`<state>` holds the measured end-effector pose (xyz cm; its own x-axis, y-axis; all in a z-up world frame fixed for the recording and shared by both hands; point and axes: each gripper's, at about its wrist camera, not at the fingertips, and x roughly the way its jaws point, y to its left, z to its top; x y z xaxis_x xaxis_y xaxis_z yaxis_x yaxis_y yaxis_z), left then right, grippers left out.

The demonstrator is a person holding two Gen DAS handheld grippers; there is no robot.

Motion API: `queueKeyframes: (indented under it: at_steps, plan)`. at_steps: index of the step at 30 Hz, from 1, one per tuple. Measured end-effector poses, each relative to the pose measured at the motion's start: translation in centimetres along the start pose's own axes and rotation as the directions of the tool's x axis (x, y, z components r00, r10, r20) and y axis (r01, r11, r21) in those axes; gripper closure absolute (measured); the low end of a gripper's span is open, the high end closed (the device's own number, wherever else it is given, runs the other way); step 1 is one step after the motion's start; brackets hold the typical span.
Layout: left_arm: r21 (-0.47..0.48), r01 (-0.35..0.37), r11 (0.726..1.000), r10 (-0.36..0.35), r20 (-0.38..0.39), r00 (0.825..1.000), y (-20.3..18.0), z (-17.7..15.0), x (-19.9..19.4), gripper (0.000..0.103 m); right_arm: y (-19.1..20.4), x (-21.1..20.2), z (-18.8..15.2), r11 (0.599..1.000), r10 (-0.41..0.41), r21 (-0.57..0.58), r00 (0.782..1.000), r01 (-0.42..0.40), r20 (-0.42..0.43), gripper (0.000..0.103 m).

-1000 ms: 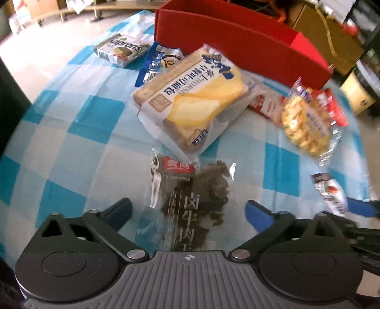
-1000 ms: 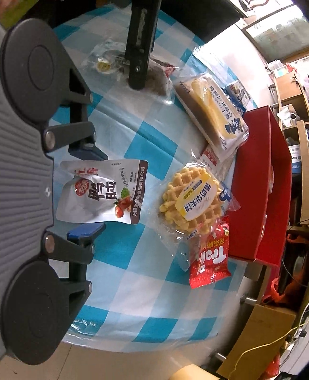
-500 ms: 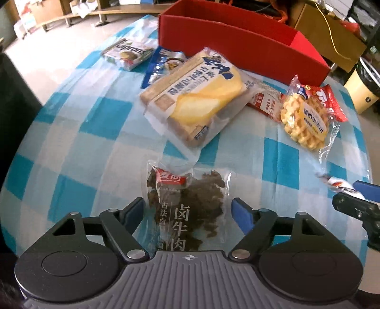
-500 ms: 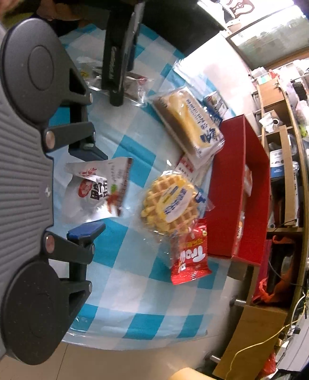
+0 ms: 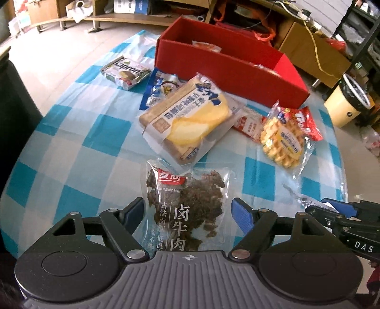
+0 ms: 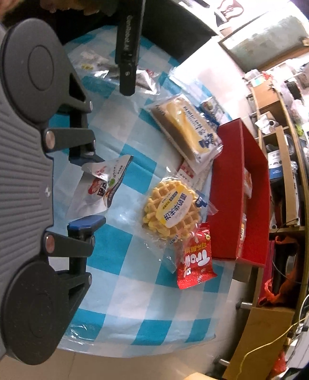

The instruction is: Organize snacks

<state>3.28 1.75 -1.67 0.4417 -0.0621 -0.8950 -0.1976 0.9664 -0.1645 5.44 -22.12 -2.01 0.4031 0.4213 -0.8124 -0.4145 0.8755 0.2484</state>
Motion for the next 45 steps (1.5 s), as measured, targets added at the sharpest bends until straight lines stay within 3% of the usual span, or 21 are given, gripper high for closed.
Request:
queueKeyframes:
  at_steps: [14,27,45]
  plan:
    - [0.021,0.072,0.997,-0.072,0.045,0.996,-0.6,1.3,-1.1,0.020,-0.1,-2.8,0.7,0.996,0.055,0.061,0.993,-0.061,0.104,0.062]
    - [0.059,0.095,0.994,-0.102,0.124,0.987,-2.2,5.3,-1.9,0.019,-1.3,-3.5,3.8,0.991,0.052,0.108,0.981,-0.073,0.189,0.062]
    - [0.086,0.069,0.994,-0.086,0.227,0.970,-5.2,15.1,0.1,0.019,-4.1,-0.7,13.5,0.986,0.019,0.152,0.953,-0.068,0.302,0.062]
